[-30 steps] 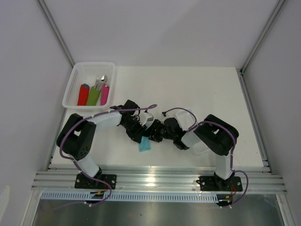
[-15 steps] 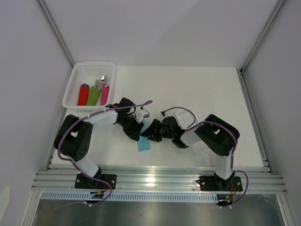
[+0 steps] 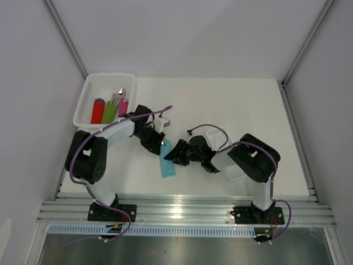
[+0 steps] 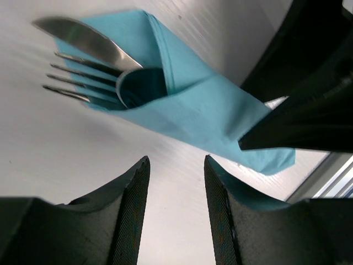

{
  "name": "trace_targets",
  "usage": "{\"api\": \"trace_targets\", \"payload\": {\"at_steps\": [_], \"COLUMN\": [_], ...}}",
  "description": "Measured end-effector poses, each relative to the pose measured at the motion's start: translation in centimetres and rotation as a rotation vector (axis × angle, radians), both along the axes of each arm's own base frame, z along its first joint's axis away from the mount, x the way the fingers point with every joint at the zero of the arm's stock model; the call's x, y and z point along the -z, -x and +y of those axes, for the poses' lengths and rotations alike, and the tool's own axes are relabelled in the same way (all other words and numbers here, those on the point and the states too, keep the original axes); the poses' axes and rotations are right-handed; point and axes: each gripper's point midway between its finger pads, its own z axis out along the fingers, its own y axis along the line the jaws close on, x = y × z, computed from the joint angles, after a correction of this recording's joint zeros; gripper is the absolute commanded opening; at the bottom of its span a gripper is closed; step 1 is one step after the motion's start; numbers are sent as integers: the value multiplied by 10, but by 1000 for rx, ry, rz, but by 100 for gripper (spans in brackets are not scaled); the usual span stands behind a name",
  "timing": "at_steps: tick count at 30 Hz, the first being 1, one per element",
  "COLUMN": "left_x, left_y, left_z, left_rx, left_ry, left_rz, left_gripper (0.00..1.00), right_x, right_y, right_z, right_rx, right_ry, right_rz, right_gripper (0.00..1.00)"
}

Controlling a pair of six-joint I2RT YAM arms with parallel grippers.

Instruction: Place the utensils on the paper napkin and roll it up

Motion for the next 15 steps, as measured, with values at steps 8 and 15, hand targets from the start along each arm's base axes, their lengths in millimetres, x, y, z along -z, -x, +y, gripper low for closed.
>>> {"api": "trace_targets", "payload": {"at_steps": [8, 15], "left_x": [11, 15], "left_y": [-18, -9], "left_z": [-8, -12], "left_rx": [-30, -30], "left_ry": [-5, 13], "left_rz": [83, 153], "left_gripper": [49, 50], "right_x": [0, 0], "right_y": [-1, -2], "right_z": [3, 8], "right_rx": [-26, -46], "right_ry": [2, 24], "right_rz": [-23, -46], "right_gripper": [49, 49]}}
